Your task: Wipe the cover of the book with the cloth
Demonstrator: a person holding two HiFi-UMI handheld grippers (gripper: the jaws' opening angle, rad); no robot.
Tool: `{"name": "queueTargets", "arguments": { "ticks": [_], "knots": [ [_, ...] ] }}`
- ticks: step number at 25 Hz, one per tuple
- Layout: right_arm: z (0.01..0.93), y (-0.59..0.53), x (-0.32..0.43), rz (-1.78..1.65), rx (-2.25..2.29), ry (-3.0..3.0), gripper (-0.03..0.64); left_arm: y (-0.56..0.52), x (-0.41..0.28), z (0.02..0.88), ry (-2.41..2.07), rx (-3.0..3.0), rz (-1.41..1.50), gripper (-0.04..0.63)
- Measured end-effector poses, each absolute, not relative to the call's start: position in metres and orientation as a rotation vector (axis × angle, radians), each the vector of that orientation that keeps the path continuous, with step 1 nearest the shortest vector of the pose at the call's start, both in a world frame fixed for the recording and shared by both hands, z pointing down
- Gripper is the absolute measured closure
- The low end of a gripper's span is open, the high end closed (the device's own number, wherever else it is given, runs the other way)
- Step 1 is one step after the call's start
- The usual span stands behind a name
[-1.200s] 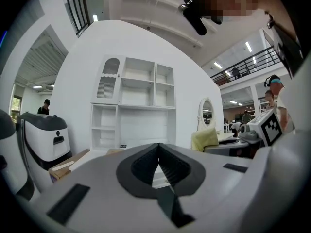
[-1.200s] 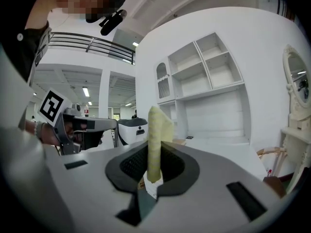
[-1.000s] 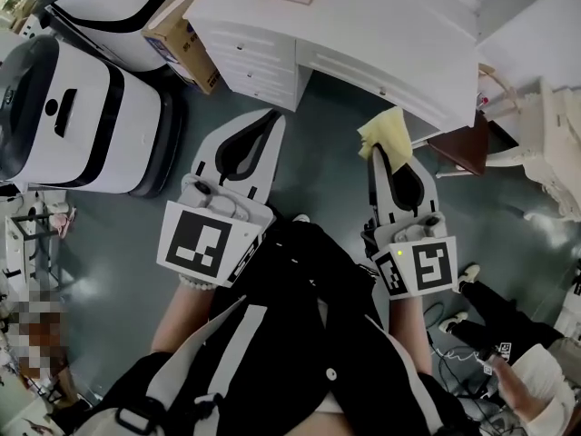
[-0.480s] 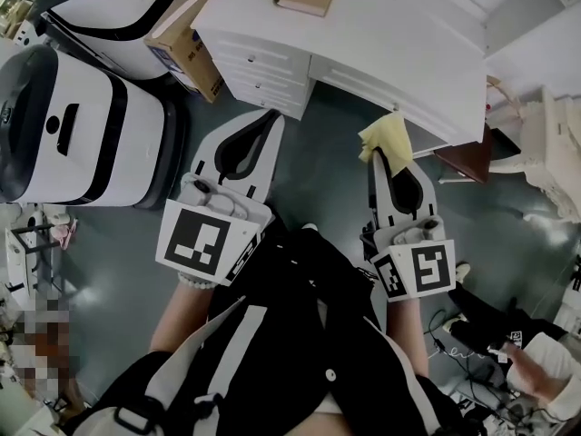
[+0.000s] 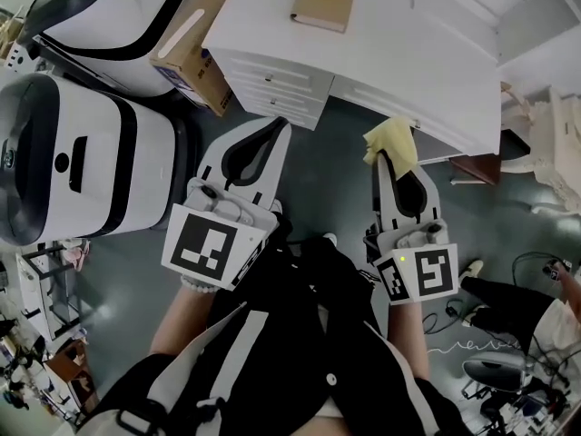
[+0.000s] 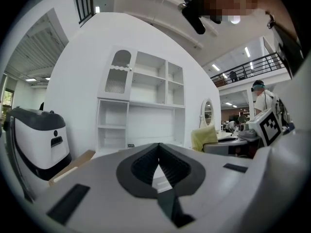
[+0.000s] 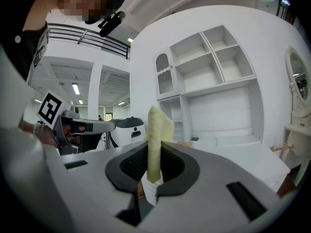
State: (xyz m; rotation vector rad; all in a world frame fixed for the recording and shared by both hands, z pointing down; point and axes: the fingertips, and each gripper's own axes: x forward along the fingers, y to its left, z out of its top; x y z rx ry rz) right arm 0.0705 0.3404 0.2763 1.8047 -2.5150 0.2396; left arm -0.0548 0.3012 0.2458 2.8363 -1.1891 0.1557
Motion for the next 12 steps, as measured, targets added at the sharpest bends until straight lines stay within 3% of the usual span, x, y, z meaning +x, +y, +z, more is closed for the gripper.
{"name": "queueTargets", "arguments": {
  "ticks": [12],
  "knots": [
    [0.275,0.3,0.014,0.206,1.878,-2.42,0.578,0.252,-0.116,0.25,-1.115,2.853,0.124,0.595]
  ]
}}
